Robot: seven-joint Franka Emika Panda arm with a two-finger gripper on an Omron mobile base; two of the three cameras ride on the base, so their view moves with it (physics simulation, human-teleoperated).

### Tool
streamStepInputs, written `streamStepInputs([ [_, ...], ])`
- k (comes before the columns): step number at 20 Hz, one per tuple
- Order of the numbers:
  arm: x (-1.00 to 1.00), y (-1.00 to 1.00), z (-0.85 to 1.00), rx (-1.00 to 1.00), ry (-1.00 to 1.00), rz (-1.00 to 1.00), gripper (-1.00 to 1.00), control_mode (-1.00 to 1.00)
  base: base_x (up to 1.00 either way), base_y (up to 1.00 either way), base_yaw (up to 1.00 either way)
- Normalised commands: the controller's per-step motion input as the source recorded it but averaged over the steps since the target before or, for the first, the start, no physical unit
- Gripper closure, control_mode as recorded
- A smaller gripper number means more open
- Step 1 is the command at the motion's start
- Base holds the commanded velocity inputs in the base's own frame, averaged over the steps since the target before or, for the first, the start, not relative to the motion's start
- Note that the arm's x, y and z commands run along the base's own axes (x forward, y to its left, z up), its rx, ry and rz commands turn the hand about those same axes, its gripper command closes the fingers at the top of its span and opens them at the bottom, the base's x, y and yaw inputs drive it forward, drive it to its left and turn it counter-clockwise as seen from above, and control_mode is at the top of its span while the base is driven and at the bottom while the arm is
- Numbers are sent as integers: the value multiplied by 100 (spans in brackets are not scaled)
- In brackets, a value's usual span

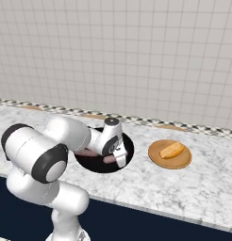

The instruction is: Place one bun and one sausage from the bowl on each plate.

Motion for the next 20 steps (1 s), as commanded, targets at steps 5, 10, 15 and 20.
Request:
streamStepInputs([
  [5,-19,-8,22,0,-1,1,100,-100,0,0,0],
  [10,-44,-66,76,0,-12,0,100,-100,0,0,0],
  [15,9,-77,28,0,0,0,100,-100,0,0,0],
  [20,72,-67,13,0,9,0,100,-100,0,0,0],
])
